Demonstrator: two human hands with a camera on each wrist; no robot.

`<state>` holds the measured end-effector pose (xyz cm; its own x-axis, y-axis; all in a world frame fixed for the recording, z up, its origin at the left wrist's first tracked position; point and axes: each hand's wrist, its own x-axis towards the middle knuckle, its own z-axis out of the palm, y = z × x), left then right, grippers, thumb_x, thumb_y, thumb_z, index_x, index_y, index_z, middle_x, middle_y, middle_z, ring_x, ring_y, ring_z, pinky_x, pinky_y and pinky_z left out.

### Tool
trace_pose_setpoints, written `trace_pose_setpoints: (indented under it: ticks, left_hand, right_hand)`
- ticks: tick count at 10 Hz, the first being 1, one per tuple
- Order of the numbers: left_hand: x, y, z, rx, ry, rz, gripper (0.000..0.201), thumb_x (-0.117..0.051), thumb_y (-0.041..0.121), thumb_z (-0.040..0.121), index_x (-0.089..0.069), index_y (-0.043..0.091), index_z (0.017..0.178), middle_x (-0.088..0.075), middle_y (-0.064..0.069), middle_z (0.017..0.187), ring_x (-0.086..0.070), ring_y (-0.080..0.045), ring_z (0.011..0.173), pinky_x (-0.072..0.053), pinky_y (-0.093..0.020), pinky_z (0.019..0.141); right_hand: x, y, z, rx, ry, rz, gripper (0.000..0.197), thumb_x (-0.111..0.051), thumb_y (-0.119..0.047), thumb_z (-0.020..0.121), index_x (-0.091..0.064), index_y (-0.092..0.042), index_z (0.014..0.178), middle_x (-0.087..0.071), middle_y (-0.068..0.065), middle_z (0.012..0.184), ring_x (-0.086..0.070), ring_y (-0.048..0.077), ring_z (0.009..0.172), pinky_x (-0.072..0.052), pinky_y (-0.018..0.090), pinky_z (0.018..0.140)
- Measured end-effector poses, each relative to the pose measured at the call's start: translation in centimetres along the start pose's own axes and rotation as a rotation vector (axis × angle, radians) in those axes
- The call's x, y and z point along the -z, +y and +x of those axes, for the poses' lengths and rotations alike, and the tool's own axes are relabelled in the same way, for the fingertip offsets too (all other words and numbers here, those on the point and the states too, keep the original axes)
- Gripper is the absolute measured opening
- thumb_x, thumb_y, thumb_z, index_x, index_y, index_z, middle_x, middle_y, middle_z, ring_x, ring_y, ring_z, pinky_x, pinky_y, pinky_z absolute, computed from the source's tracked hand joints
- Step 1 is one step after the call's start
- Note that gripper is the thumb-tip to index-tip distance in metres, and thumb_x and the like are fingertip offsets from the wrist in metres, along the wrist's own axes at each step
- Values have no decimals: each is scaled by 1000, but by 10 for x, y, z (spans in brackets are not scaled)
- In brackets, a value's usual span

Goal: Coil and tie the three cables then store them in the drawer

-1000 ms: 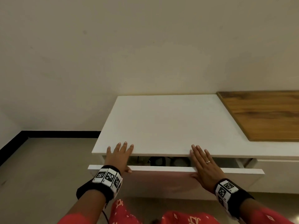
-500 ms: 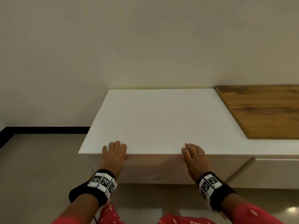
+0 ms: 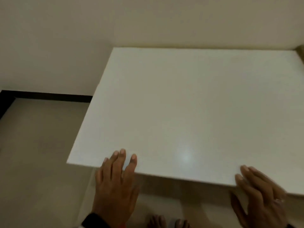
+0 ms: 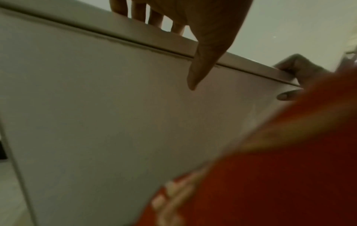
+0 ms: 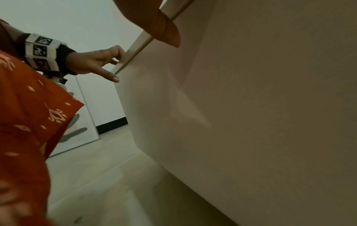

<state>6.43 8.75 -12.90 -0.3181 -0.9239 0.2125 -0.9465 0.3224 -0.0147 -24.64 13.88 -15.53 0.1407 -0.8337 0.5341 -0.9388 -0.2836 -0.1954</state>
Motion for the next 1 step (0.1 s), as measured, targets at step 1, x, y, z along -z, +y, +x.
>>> trace_pose_setpoints:
  ticks: [1]
  left_hand:
    - [12, 3, 0, 7, -116, 51, 82, -49, 50, 58, -32, 16, 131, -43, -15, 127, -43, -34, 115, -13, -36, 113]
  right_hand:
    - [3, -31, 12, -139, 97, 83, 32, -32, -38, 92, -54, -16, 97, -44, -12, 141, -27, -2, 137, -23, 18, 111]
